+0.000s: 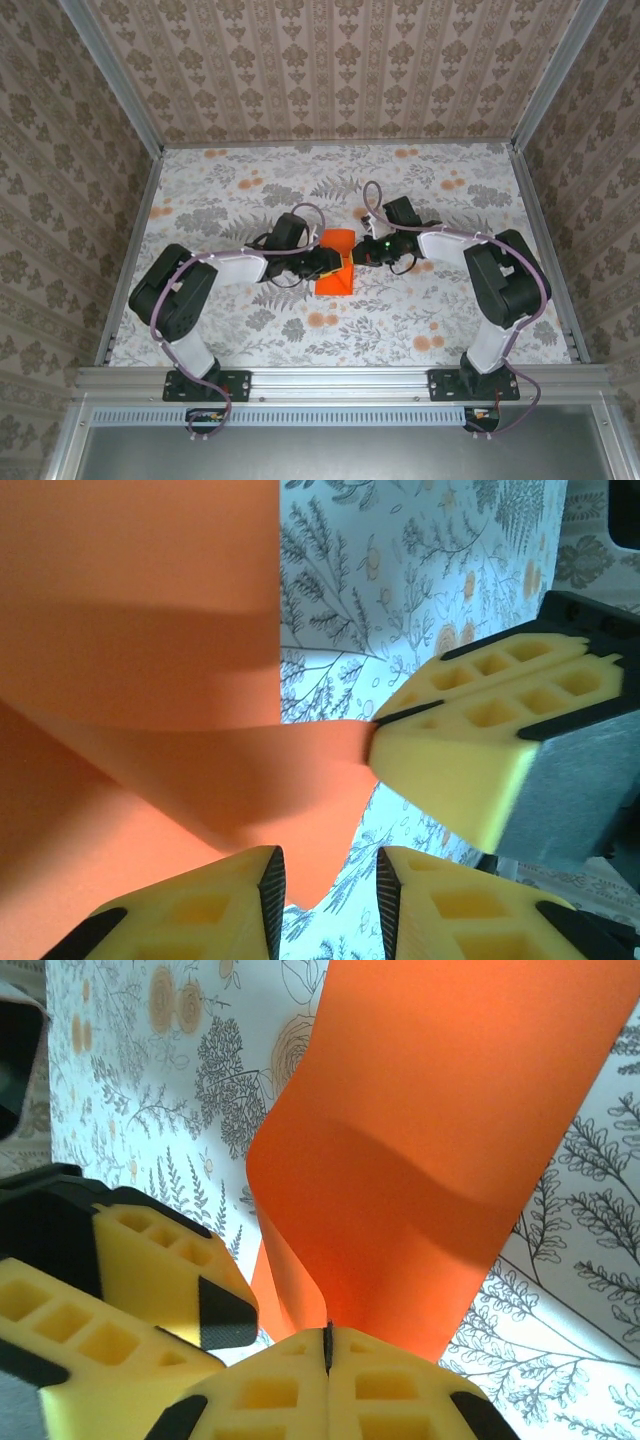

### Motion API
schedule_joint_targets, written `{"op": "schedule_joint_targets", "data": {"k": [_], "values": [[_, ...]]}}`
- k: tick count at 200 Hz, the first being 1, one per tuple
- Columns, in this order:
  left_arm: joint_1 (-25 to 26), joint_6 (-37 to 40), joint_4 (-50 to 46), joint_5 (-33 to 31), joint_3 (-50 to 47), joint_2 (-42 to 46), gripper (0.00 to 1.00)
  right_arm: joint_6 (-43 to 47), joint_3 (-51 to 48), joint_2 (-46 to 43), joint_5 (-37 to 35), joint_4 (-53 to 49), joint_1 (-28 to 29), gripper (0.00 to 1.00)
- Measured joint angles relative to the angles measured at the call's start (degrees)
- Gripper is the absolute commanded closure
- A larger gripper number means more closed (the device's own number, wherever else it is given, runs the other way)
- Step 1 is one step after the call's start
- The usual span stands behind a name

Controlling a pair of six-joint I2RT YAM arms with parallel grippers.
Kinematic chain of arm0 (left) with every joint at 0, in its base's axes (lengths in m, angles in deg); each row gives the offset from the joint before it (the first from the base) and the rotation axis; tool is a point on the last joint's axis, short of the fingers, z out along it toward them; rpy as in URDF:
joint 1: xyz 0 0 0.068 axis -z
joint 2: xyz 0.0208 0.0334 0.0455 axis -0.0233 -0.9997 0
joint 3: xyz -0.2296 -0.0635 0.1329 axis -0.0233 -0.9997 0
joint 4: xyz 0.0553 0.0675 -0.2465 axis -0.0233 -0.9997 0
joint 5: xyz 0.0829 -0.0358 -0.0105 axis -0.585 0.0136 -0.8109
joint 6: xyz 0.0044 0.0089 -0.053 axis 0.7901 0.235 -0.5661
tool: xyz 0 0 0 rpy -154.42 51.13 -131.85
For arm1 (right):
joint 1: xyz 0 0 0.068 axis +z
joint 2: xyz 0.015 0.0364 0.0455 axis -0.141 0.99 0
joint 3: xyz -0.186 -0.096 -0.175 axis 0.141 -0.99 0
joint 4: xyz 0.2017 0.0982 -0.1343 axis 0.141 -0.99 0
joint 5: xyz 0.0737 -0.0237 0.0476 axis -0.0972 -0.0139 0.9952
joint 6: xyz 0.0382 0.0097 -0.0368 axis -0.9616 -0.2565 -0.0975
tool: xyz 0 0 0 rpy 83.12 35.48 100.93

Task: Fold a paper plane with a square sheet of paper (pick it up from the middle)
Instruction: Fold the triangle a second time at the center of the table.

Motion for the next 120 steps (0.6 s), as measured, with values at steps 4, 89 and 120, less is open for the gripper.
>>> {"op": "schedule_joint_targets", "data": {"k": [4, 89, 120], "values": [[0.0, 0.22, -0.44, -0.15, 0.31, 0.0, 0.7, 0.57, 0.33, 0.28, -0.02, -0.39, 0.0, 0.98], [-0.04, 5.66, -7.98, -3.5, 6.45, -0.79, 0.78, 7.56, 5.62, 4.74, -1.36, -7.21, 0.0, 0.98], [-0.28, 6.64, -8.72, -3.63, 7.87, -2.32, 0.79, 8.85, 6.97, 6.19, -1.51, -8.48, 0.0, 0.98]]}}
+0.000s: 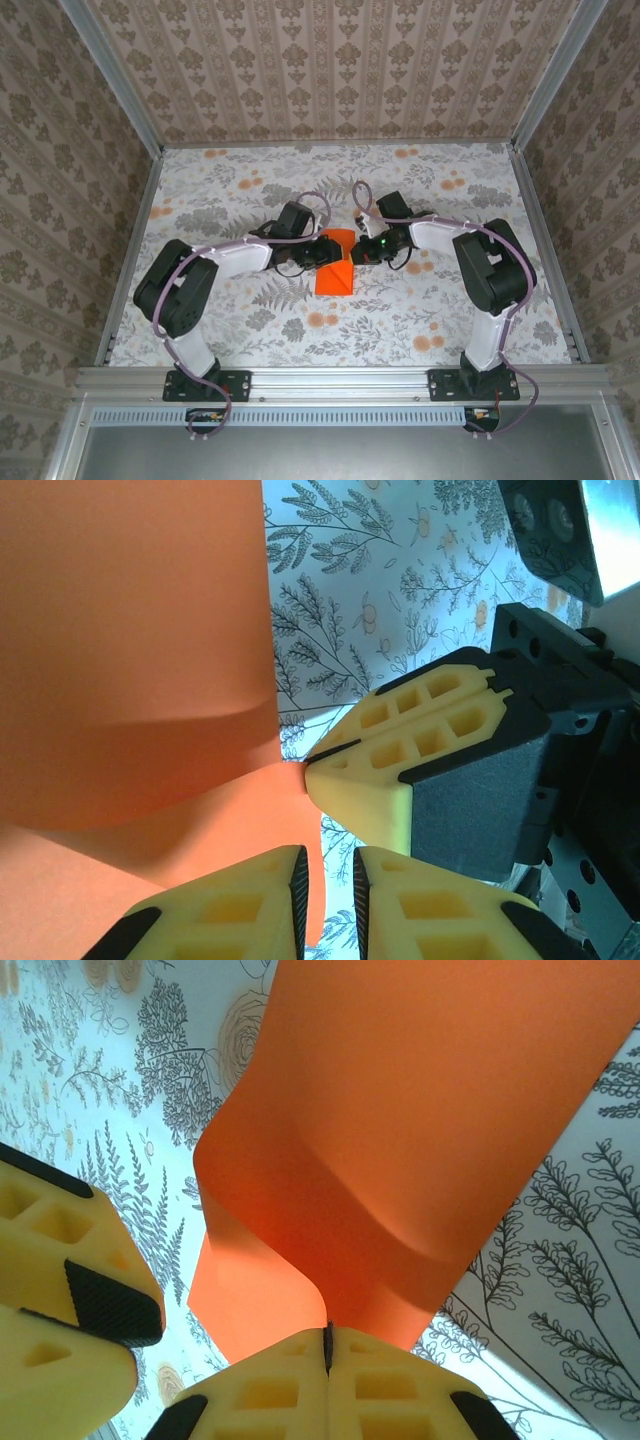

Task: Fold a paper plane with a square sheet of paper (pick it up from the middle)
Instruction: Fold the triangle a second time at the center of the table.

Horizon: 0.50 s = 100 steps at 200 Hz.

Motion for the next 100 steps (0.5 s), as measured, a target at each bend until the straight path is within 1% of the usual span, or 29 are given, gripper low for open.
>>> {"op": "schedule_joint_targets", "data": {"k": [49, 100], "values": [[-0.09, 0.9, -1.84, 0.02, 0.76, -2.97, 0.79, 1.27, 1.07, 1.2, -0.17, -1.86, 0.0, 0.98], [-0.09, 0.9, -2.1, 0.48, 0.94, -3.72, 0.8, 1.53, 1.84, 2.45, -1.38, -2.45, 0.0, 0.97]]}}
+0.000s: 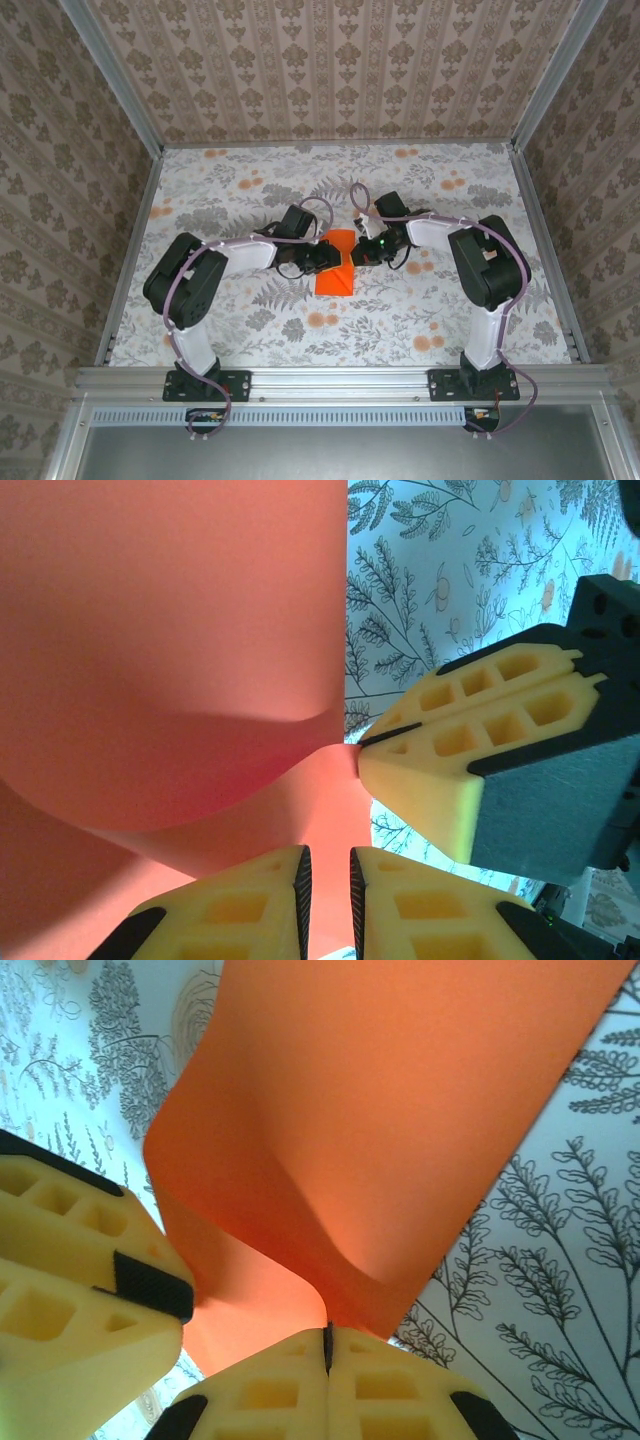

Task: Fold a paper plane with a square sheet of paper (pick it up from the middle)
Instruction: Fold the triangle a second time at the center of the table.

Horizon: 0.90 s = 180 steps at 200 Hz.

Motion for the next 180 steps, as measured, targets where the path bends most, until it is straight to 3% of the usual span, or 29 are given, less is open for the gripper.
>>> {"op": "schedule_joint_targets", "data": {"k": [180], "values": [[0.0, 0.0, 0.02, 0.63, 0.94, -2.62, 0.8, -0.02, 1.7, 2.14, -1.29, -1.03, 0.0, 0.97]]}}
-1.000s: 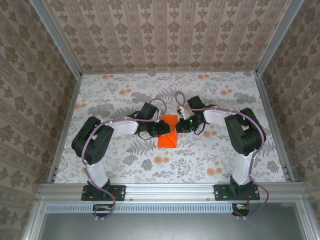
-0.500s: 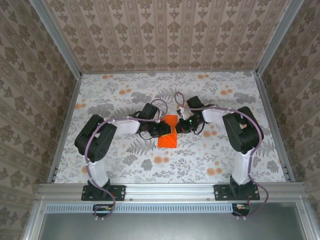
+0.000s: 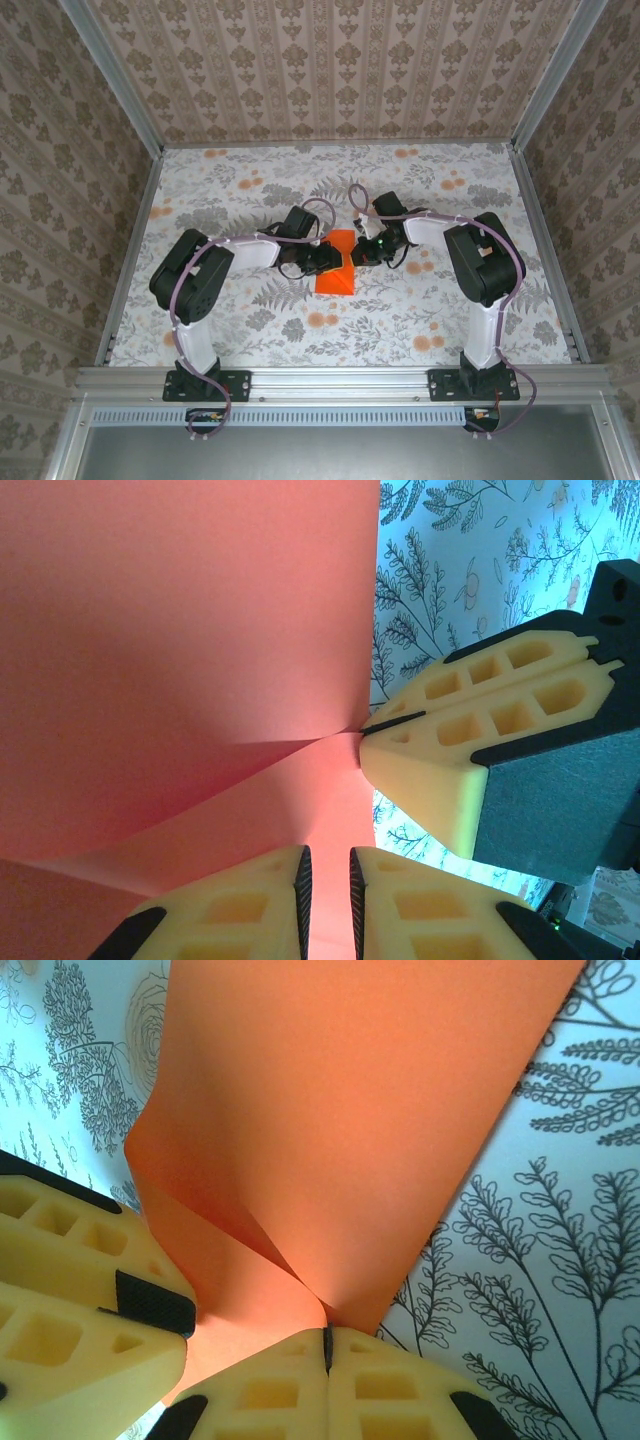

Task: Fold a paper plane with a square sheet of paper (pick it up from the middle)
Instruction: Fold the triangle a second time at the center of the table.

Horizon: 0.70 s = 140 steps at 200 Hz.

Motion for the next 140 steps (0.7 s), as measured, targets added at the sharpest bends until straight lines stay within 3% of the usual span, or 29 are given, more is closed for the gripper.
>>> {"op": "schedule_joint_targets", "data": {"k": [140], "values": [[0.0, -0.02, -0.33, -0.37, -0.28, -0.07, 0.81, -0.02, 0.59, 0.79, 0.26, -0.04, 0.0, 0.96]]}}
